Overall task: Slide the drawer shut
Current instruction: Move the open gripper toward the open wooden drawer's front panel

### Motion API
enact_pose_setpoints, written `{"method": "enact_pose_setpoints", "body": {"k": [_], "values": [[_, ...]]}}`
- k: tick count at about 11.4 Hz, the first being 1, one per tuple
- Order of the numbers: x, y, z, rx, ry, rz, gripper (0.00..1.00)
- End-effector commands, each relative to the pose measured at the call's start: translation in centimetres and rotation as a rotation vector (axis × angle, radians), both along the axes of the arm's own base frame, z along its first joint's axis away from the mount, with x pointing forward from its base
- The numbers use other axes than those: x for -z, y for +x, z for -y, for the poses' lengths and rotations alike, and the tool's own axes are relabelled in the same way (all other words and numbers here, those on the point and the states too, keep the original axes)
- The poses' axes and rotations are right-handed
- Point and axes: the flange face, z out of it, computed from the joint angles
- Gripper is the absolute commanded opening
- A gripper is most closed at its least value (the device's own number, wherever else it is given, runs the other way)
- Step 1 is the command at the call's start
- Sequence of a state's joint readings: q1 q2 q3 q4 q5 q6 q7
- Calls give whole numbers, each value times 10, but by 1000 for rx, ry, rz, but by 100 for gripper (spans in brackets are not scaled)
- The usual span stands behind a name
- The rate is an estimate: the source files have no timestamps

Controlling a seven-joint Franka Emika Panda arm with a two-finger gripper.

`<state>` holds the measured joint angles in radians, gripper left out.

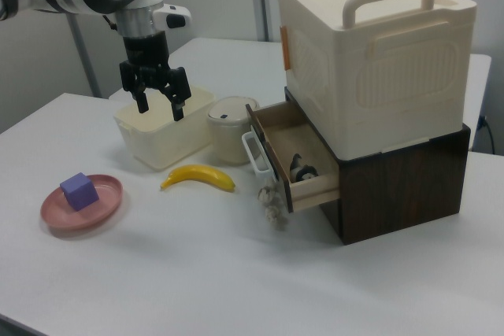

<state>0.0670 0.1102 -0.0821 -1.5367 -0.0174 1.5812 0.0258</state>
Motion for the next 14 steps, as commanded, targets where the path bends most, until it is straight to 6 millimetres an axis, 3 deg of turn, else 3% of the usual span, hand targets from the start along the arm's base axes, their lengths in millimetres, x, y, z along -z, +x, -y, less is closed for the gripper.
{"method": "enact_pose_setpoints", "body": {"k": [1, 3, 4, 5, 8, 10, 12, 14], "values": [[-6, -9, 8, -11, -9, 5, 100], [-9, -10, 8, -8, -7, 5, 95], [-9, -10, 7, -7, -6, 5, 80], [-9, -10, 7, -4, -5, 5, 53], [-8, -10, 5, 38, -6, 5, 15], [0, -6, 3, 226, -18, 6, 0], [29, 0, 8, 443, -32, 10, 0], [65, 15, 29, 587, -41, 22, 0]]}}
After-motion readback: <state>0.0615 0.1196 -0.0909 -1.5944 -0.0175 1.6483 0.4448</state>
